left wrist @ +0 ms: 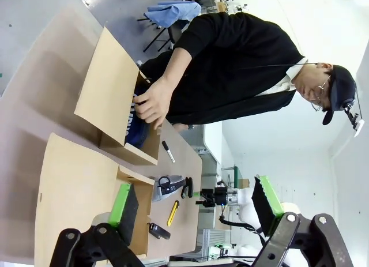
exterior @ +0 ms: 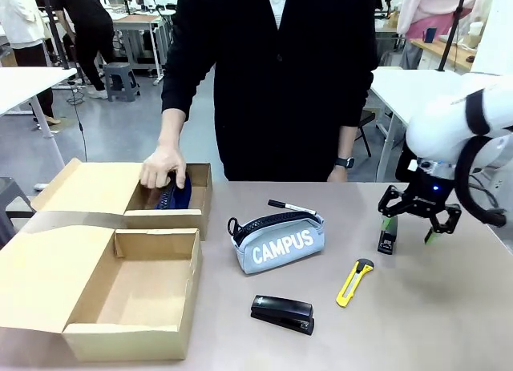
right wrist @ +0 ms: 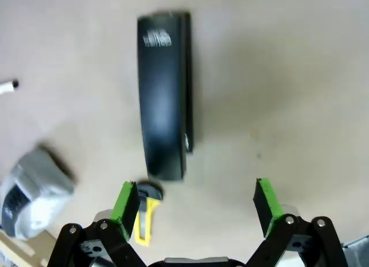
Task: Place items inside the box.
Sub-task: Pick up a Pencil pouch or Stapler and place it inside the Mailer Box closest to the robot.
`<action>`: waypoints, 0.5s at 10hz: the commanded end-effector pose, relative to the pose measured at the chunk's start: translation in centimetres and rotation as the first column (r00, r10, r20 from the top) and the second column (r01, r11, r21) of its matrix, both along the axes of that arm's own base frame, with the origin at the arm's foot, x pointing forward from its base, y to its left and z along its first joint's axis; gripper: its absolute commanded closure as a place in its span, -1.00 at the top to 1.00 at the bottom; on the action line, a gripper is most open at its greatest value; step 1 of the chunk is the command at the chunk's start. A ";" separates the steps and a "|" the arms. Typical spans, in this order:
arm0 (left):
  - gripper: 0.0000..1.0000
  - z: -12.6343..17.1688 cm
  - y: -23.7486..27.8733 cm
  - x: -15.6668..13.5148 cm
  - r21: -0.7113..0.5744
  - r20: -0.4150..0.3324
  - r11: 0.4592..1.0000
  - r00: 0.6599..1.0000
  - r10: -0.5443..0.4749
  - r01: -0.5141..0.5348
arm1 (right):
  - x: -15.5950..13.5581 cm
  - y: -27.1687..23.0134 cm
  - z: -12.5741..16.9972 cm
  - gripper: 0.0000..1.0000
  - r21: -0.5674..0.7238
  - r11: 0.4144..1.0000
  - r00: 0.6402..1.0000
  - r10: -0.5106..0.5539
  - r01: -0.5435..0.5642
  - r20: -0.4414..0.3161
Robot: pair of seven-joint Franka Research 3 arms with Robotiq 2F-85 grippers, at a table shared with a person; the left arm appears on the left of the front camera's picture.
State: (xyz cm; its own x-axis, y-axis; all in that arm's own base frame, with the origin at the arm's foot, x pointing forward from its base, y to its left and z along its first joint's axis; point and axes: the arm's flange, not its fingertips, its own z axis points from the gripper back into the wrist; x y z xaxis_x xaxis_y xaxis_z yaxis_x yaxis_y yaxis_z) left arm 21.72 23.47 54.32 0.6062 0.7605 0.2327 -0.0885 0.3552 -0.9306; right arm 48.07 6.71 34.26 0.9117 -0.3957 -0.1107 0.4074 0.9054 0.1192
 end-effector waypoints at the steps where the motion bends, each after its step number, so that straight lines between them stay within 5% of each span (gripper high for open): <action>1: 1.00 0.1 -0.2 0.0 0.004 0.029 1.000 1.000 -0.005 0.005 | 2.4 0.6 -1.1 1.00 0.012 0.999 0.996 -0.038 0.037 0.086; 5: 1.00 0.1 -0.2 0.0 0.004 0.029 1.000 1.000 -0.005 0.005 | 3.8 0.0 -3.2 1.00 -0.003 0.999 0.996 -0.051 0.051 0.076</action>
State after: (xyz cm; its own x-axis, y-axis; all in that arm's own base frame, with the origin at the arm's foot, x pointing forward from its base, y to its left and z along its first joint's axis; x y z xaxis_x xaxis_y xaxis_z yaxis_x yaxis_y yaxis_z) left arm 21.71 23.47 54.32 0.6066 0.7601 0.2332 -0.0877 0.3555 -0.9306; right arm 51.52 6.29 30.96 0.9031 -0.4258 -0.0559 0.4292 0.8905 0.1512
